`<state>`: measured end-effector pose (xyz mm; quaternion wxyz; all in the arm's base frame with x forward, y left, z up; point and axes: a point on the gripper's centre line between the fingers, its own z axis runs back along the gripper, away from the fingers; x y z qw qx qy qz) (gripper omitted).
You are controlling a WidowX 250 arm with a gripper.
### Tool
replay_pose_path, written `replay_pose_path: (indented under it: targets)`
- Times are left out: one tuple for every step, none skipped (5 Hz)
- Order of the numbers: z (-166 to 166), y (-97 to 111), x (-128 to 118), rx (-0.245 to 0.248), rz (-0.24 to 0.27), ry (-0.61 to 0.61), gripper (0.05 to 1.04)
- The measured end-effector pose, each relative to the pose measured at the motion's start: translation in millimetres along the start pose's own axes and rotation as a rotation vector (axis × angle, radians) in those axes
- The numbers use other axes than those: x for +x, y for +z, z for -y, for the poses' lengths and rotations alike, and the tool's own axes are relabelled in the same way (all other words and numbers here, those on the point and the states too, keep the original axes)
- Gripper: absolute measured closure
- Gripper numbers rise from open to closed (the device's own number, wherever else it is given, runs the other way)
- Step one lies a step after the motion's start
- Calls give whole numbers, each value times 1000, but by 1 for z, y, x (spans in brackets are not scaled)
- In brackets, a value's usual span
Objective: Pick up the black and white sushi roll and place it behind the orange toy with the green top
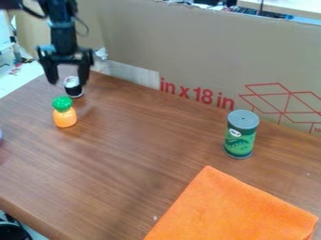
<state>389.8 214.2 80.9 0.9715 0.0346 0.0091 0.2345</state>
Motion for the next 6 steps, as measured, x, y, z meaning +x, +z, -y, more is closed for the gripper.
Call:
replay_pose_path:
  targets:
    - [-9,35,-14,45,1,-30,75]
    - [-14,50,-44,66,-85,-79,75]
    - [-12,61,-85,72,-118,-177,75]
    - [-3,59,-119,115,-104,-250,75]
    - [0,64,-134,88,-44,-320,75]
    - [-4,65,-135,49,-39,-376,75]
